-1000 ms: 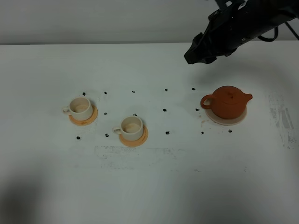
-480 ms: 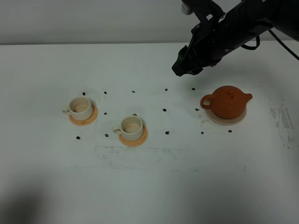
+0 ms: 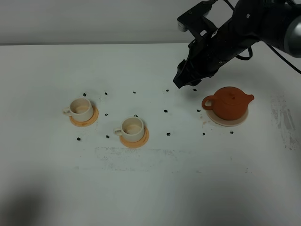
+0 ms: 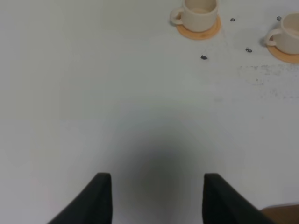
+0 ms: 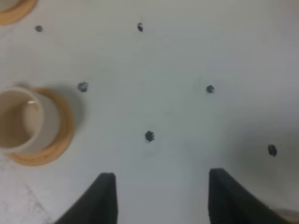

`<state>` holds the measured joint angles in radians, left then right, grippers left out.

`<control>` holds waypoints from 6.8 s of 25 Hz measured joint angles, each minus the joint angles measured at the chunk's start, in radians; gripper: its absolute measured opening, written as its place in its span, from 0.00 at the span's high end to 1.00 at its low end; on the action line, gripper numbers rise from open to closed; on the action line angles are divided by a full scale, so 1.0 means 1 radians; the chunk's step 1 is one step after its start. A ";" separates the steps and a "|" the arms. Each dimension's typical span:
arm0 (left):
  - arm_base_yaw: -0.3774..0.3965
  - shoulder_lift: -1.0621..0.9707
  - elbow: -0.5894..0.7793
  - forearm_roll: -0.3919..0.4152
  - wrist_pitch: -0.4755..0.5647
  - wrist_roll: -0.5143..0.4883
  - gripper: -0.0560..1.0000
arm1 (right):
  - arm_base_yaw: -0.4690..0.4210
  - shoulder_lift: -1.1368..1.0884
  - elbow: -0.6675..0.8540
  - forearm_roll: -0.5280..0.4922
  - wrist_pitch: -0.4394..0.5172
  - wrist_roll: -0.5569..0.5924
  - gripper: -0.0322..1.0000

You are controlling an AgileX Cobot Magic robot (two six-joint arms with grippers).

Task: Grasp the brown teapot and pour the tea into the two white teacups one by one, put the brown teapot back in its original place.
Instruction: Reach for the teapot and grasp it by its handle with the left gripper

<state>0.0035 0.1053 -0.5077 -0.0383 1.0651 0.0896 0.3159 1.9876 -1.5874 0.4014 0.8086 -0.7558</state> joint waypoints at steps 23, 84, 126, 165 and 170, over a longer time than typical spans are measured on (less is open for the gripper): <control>0.000 0.000 0.001 0.000 -0.001 0.002 0.51 | -0.009 0.115 0.000 -0.072 -0.177 0.094 0.52; 0.000 0.000 0.001 0.000 -0.002 0.001 0.51 | -0.020 0.032 0.026 -0.058 0.005 0.086 0.52; 0.000 0.000 0.001 0.000 -0.002 0.002 0.51 | 0.043 -0.043 0.525 -0.054 -0.589 0.083 0.52; 0.000 0.000 0.001 0.000 -0.002 0.001 0.51 | 0.043 -0.105 0.525 -0.233 -0.370 0.196 0.54; 0.000 0.000 0.001 0.000 -0.002 0.001 0.51 | 0.043 -0.105 0.525 -0.265 -0.363 0.245 0.55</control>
<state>0.0035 0.1053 -0.5065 -0.0383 1.0626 0.0904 0.3586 1.8827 -1.0620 0.1367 0.4458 -0.5105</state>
